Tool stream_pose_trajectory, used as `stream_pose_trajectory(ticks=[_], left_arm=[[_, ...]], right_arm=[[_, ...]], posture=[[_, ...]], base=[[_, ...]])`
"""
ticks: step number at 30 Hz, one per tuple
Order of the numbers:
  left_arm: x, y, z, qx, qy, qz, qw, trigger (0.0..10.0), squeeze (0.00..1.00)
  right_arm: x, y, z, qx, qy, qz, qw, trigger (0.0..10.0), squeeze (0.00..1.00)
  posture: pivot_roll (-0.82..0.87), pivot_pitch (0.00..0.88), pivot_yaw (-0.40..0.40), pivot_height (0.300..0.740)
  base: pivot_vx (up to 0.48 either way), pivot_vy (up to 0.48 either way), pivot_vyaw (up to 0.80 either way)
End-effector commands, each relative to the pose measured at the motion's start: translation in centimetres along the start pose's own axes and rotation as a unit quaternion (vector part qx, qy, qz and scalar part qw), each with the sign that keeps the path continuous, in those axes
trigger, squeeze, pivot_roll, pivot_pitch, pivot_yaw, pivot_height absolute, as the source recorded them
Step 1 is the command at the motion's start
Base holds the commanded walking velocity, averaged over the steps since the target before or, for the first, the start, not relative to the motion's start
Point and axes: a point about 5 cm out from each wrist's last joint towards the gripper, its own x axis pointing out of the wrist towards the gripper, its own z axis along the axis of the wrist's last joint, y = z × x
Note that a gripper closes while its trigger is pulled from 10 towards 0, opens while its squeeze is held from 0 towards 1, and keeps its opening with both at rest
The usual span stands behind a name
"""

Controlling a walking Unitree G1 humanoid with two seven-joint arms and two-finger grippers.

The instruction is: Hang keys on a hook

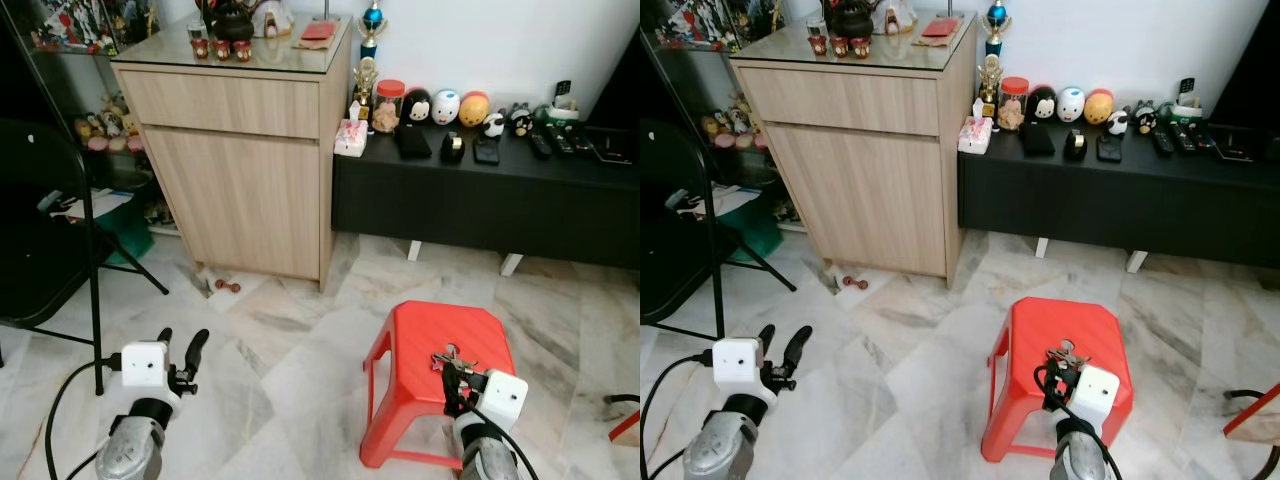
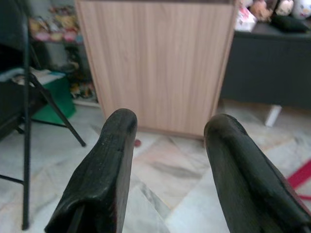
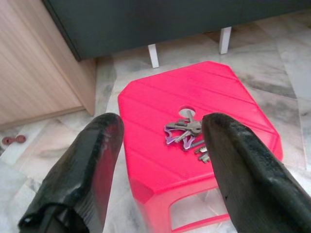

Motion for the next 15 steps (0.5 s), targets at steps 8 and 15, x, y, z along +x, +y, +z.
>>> stream_pose_trajectory(ticks=[8, 15], left_arm=[[-0.2, 0.3, -1.4, -0.013, 0.046, 0.005, 0.999, 10.0, 0.0], [0.1, -0.4, -1.4, -0.022, 0.043, 0.004, 0.999, 10.0, 0.0]], right_arm=[[-0.9, -1.8, -1.4, -0.002, 0.033, -0.032, 0.999, 10.0, 0.0], [-0.6, -2.2, -0.8, -0.001, 0.024, -0.033, 0.999, 10.0, 0.0]], posture=[[0.15, 0.0, -0.002, 0.74], [0.12, 0.0, -0.023, 0.74]], base=[[0.0, 0.0, -0.15], [0.0, 0.0, -0.79]])
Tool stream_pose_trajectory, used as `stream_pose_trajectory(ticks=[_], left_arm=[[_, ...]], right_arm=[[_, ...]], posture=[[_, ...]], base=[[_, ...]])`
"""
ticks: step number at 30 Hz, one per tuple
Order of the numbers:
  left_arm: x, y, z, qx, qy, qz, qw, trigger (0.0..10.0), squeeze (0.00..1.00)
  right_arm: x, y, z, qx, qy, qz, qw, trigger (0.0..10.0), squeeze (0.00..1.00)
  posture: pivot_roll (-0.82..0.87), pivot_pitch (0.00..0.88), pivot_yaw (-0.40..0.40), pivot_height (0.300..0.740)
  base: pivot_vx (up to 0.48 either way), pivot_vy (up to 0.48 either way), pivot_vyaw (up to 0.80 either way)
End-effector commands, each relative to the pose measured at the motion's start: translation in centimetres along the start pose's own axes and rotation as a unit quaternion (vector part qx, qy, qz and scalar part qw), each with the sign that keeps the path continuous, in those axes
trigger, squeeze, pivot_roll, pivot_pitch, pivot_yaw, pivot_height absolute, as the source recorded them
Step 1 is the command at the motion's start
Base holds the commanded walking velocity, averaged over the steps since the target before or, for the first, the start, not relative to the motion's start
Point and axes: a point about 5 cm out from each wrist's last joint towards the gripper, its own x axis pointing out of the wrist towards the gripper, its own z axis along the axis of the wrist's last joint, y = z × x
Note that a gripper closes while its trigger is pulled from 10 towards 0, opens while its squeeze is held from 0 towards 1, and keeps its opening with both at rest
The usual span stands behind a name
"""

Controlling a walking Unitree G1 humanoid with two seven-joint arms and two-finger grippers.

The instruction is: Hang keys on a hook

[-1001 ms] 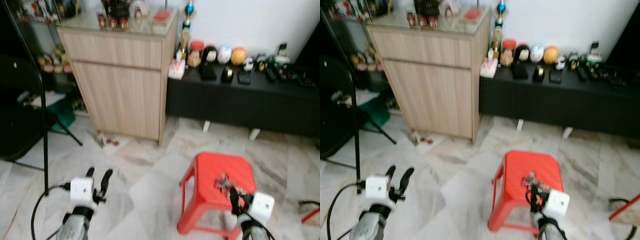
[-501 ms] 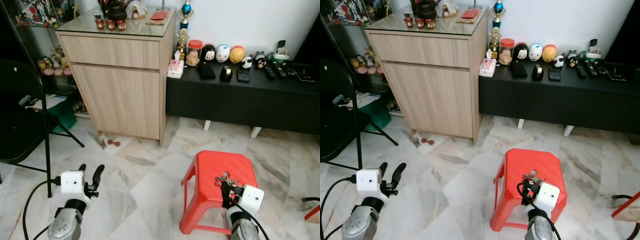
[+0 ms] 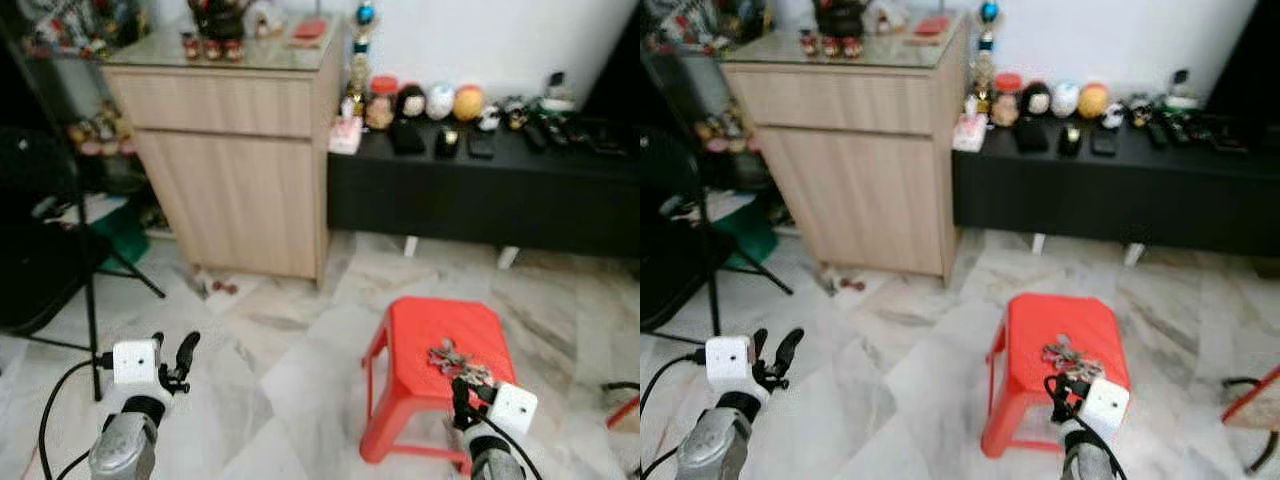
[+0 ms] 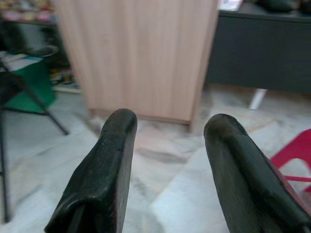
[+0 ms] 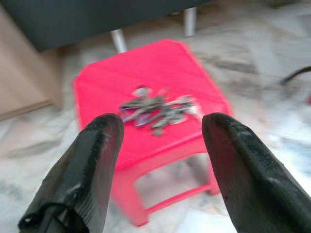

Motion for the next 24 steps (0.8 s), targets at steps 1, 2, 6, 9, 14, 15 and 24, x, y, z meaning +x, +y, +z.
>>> stream_pose_trajectory(ticks=[1, 2, 6, 9, 14, 15, 24], left_arm=[[0.2, -0.3, -0.2, -0.003, 0.006, -0.003, 1.0, 10.0, 0.0], [0.1, -0.7, -0.3, -0.003, 0.008, -0.005, 1.0, 10.0, 0.0], [-0.4, -1.2, -0.6, -0.007, 0.007, -0.004, 1.0, 10.0, 0.0], [-0.6, -1.3, -0.8, -0.007, 0.009, -0.005, 1.0, 10.0, 0.0], [-0.8, -1.4, -0.8, -0.01, 0.004, -0.001, 1.0, 10.0, 0.0], [-0.8, -1.4, -0.8, -0.01, 0.003, -0.001, 1.0, 10.0, 0.0], [-0.8, -1.8, -1.2, -0.005, 0.012, -0.01, 1.0, 10.0, 0.0]], right_arm=[[0.2, 0.1, 0.2, -0.002, 0.001, 0.003, 1.0, 10.0, 0.0], [0.2, 0.0, 0.2, -0.004, 0.001, 0.005, 1.0, 10.0, 0.0], [0.3, -0.2, 0.2, -0.003, 0.006, -0.002, 1.0, 10.0, 0.0], [0.4, -0.1, 0.4, -0.007, -0.001, 0.001, 1.0, 10.0, 0.0], [0.6, -0.2, 0.9, -0.016, -0.004, 0.011, 1.0, 10.0, 0.0], [0.7, -0.3, 1.1, -0.018, -0.006, 0.013, 1.0, 10.0, 0.0], [1.1, -1.0, 1.6, -0.012, -0.01, 0.003, 1.0, 10.0, 0.0]], posture=[[0.12, 0.0, -0.025, 0.74], [0.13, 0.0, -0.031, 0.74], [0.15, 0.0, -0.04, 0.74], [0.15, 0.0, -0.052, 0.74], [0.16, 0.0, -0.073, 0.74], [0.16, 0.0, -0.075, 0.74], [0.15, 0.0, -0.054, 0.74]], base=[[0.0, 0.0, -0.79], [0.0, 0.0, -0.79], [0.0, 0.0, -0.68], [0.0, 0.0, 0.0], [0.0, 0.0, 0.0], [0.0, 0.0, 0.0], [0.0, 0.0, 0.0]])
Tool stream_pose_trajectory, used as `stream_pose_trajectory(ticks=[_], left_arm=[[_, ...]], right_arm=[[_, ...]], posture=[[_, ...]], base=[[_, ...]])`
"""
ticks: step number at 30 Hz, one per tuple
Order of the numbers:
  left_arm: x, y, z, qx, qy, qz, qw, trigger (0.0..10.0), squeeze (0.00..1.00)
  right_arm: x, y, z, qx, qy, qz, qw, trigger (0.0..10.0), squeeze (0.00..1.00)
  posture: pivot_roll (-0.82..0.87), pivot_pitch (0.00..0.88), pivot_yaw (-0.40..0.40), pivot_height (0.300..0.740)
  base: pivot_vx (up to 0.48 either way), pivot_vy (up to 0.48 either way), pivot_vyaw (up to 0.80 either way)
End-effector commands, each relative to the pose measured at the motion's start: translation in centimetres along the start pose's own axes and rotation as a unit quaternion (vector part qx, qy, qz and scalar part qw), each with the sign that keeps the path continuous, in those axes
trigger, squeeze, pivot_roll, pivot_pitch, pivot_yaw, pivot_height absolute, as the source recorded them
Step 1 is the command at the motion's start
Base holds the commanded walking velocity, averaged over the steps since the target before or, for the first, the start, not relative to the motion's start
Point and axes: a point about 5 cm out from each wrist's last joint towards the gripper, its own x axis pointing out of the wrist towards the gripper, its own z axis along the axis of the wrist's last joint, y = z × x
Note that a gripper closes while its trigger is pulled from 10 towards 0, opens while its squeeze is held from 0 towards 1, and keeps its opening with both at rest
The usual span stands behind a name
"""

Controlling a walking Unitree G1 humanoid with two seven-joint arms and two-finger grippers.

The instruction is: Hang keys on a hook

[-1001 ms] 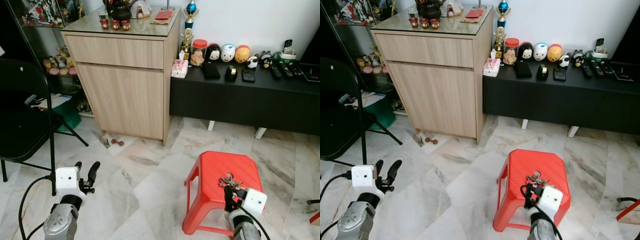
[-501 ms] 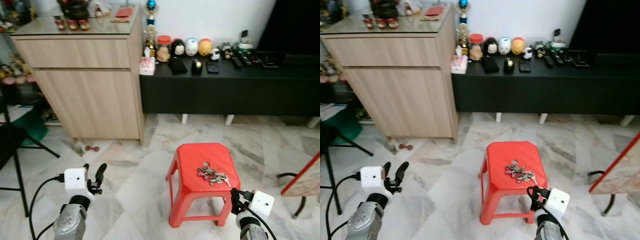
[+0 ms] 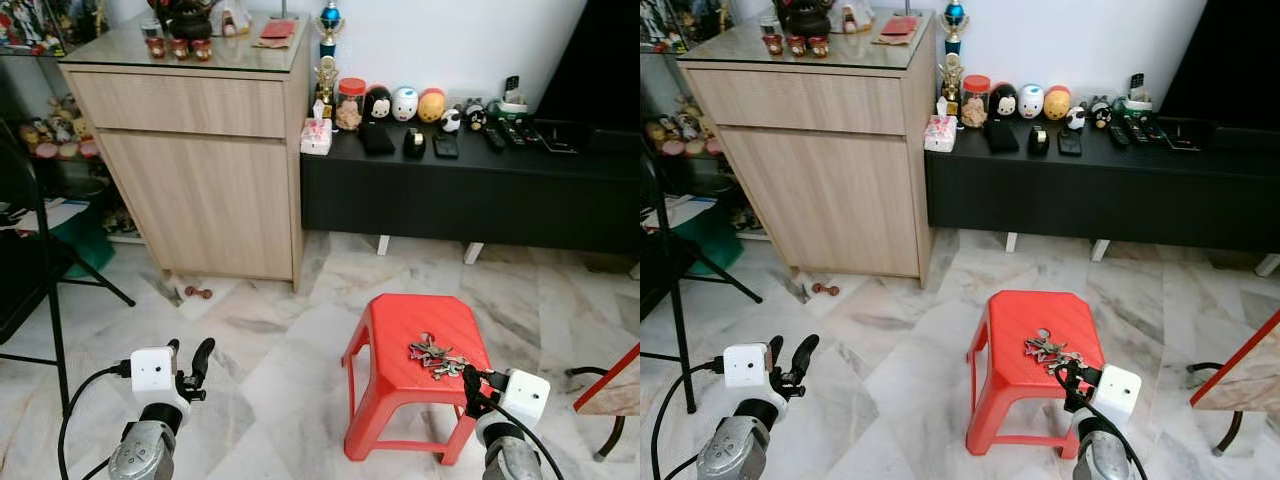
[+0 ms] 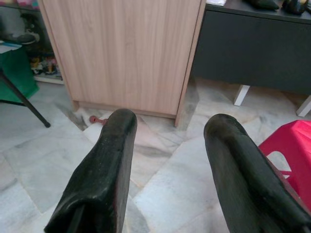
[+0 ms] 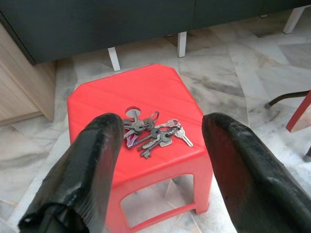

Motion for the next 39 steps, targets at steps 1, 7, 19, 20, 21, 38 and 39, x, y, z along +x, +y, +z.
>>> stream_pose_trajectory(ticks=[1, 7, 19, 20, 21, 38, 39], left_arm=[[0.1, -0.3, 0.1, 0.013, 0.0, -0.016, 1.0, 10.0, 0.0], [0.4, 0.2, 0.6, 0.014, -0.008, -0.009, 1.0, 10.0, 0.0], [0.3, 0.2, 0.6, 0.012, -0.009, -0.004, 1.0, 10.0, 0.0], [0.3, 0.2, 0.6, 0.012, -0.009, -0.004, 1.0, 10.0, 0.0], [0.3, 0.2, 0.6, 0.012, -0.009, -0.004, 1.0, 10.0, 0.0], [0.7, 0.6, 0.8, 0.026, -0.01, 0.002, 1.0, 10.0, 0.0], [0.7, 0.6, 0.8, 0.026, -0.01, 0.002, 1.0, 10.0, 0.0]], right_arm=[[0.0, -0.3, -0.3, 0.013, 0.012, -0.009, 1.0, 10.0, 0.0], [0.0, -0.2, -0.4, 0.011, 0.012, -0.009, 1.0, 10.0, 0.0], [0.1, -0.3, -0.2, 0.012, 0.008, -0.01, 1.0, 10.0, 0.0], [0.1, -0.3, -0.1, 0.011, 0.007, -0.01, 1.0, 10.0, 0.0], [0.1, -0.3, 0.0, 0.012, 0.005, -0.01, 1.0, 10.0, 0.0], [0.5, -0.3, 0.6, 0.002, -0.006, -0.017, 1.0, 10.0, 0.0], [0.5, -0.3, 0.7, 0.003, -0.007, -0.017, 1.0, 10.0, 0.0]], posture=[[0.15, 0.0, -0.05, 0.74], [0.16, 0.0, -0.056, 0.74], [0.16, 0.0, -0.062, 0.74], [0.16, 0.0, -0.062, 0.74], [0.16, 0.0, -0.062, 0.74], [0.16, 0.0, -0.056, 0.74], [0.16, 0.0, -0.057, 0.74]], base=[[0.0, 0.0, -0.8], [0.0, 0.0, -0.75], [0.0, 0.0, -0.05], [0.0, 0.0, 0.0], [0.0, 0.0, 0.0], [0.234, 0.0, -0.37], [0.27, 0.0, 0.0]])
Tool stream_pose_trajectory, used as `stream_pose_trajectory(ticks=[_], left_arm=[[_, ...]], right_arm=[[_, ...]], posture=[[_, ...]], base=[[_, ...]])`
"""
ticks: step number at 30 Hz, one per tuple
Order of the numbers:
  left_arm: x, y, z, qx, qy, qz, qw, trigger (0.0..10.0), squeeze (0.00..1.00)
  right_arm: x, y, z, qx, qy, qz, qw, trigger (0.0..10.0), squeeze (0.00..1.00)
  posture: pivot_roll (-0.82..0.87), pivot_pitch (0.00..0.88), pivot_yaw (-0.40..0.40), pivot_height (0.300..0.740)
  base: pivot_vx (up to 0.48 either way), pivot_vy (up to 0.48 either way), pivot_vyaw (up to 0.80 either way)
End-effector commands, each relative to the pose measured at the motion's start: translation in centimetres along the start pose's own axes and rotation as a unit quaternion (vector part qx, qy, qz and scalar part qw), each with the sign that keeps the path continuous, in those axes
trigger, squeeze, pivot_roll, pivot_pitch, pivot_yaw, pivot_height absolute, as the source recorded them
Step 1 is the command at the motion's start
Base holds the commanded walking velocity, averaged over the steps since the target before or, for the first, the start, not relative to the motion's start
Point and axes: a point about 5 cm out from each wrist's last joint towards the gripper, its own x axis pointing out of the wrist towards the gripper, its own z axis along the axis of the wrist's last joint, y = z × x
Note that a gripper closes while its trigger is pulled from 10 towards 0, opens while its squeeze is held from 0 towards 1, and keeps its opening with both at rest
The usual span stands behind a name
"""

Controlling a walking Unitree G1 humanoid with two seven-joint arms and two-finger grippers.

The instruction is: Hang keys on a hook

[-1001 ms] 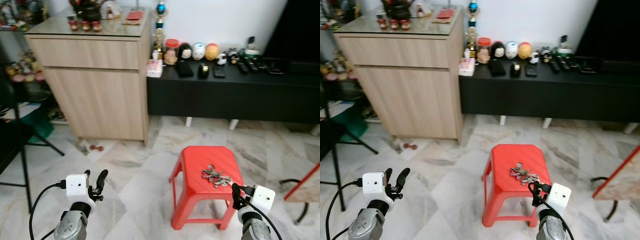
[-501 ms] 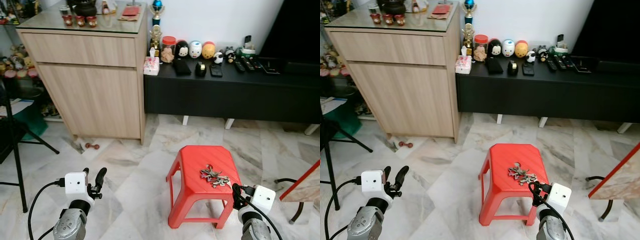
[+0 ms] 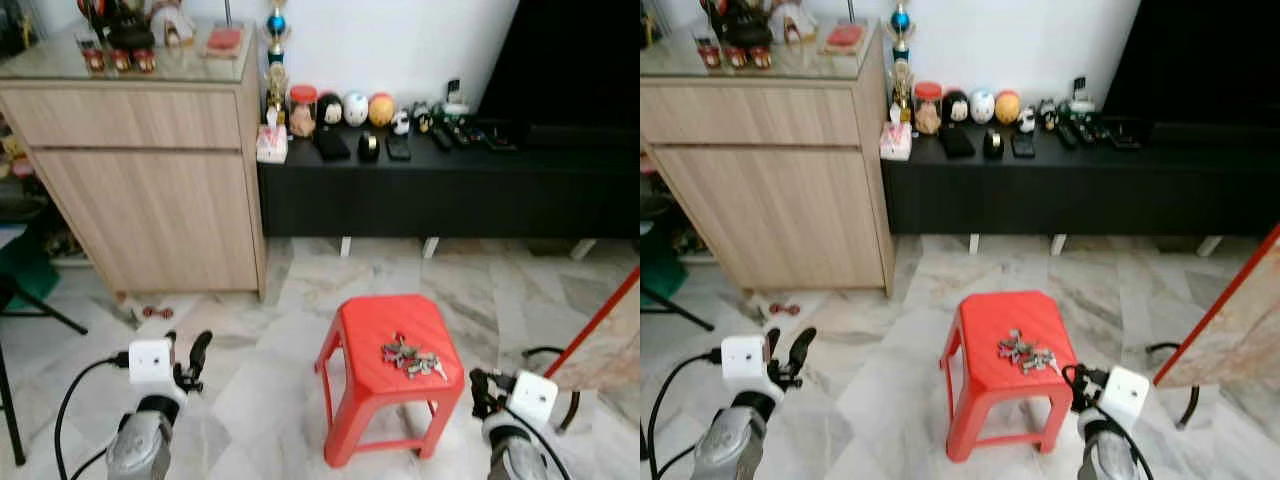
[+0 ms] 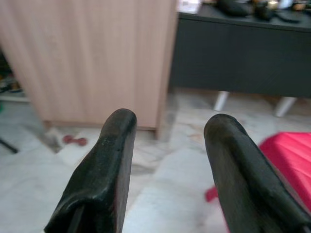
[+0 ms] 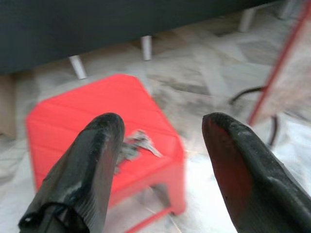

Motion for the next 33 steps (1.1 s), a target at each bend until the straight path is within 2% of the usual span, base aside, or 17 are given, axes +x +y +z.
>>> stream_pose_trajectory(ticks=[1, 12, 16, 22, 28, 33], left_arm=[[-0.1, 0.1, -0.2, 0.009, 0.005, -0.001, 1.0, 10.0, 0.0], [-0.1, 0.0, -0.4, 0.009, 0.007, -0.002, 1.0, 10.0, 0.0], [-0.3, 0.2, -0.8, 0.01, 0.015, 0.005, 1.0, 10.0, 0.0], [-0.7, 0.5, -1.5, 0.003, 0.028, 0.014, 0.999, 10.0, 0.0], [-0.7, 0.6, -1.6, 0.008, 0.029, 0.02, 0.999, 10.0, 0.0], [-0.5, 0.6, -1.4, 0.012, 0.026, 0.016, 0.999, 10.0, 0.0]], right_arm=[[0.3, 0.1, 0.5, 0.001, -0.01, 0.0, 1.0, 10.0, 0.0], [0.4, -0.3, 0.6, -0.002, -0.01, -0.013, 1.0, 10.0, 0.0], [0.3, -0.4, 0.5, -0.001, -0.006, -0.016, 1.0, 10.0, 0.0], [0.3, -0.3, 0.5, -0.004, -0.006, -0.013, 1.0, 10.0, 0.0], [0.4, -0.2, 0.7, -0.01, -0.011, -0.006, 1.0, 10.0, 0.0], [0.5, 0.0, 0.8, -0.013, -0.013, 0.0, 1.0, 10.0, 0.0]], posture=[[0.16, 0.0, -0.057, 0.74], [0.17, 0.0, -0.054, 0.74], [0.16, 0.0, -0.054, 0.74], [0.16, 0.0, -0.056, 0.74], [0.16, 0.0, -0.058, 0.74], [0.15, 0.0, -0.057, 0.74]], base=[[0.266, 0.0, 0.0], [0.265, 0.0, 0.0], [0.0, 0.0, 0.0], [0.0, 0.0, -0.64], [0.0, 0.0, 0.0], [0.0, -0.269, 0.0]])
